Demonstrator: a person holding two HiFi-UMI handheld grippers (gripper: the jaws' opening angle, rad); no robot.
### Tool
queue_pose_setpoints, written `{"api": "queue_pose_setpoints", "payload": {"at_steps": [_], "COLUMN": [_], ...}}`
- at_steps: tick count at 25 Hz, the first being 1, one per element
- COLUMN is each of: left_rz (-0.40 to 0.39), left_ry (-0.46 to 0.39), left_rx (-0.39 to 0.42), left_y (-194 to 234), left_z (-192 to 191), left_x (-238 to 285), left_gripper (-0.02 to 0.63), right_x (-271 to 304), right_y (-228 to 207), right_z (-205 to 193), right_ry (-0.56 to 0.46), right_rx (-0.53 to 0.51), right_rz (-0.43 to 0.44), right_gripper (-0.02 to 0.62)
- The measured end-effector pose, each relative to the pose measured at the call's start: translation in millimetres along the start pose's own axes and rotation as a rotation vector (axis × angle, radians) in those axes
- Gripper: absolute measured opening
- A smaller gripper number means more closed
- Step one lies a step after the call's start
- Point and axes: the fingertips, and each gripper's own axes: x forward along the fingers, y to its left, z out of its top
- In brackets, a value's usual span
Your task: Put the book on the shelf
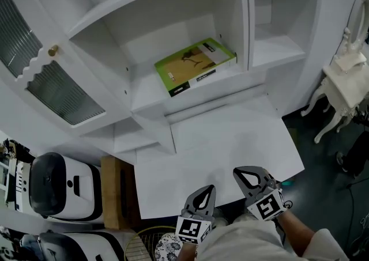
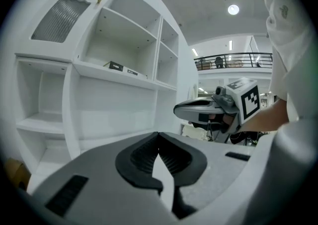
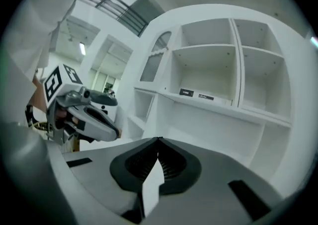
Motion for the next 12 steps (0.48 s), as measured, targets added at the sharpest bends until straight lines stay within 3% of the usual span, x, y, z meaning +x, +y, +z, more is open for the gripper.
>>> {"api": "queue_pose_setpoints", "payload": {"at_steps": [12], "left_rz": [0.042], "left_ry": [-0.037], "left_rx": [-0.056], "left_y": [-63], "left_z": [-4], "left_x": [15], "left_gripper": [0.003], "right_x": [-53], "right_y": [23], "right_z": [-37], "right_ry": [-0.08], "right_rx": [0.167], "right_rz": [0.154], "right_gripper": [0.017]}}
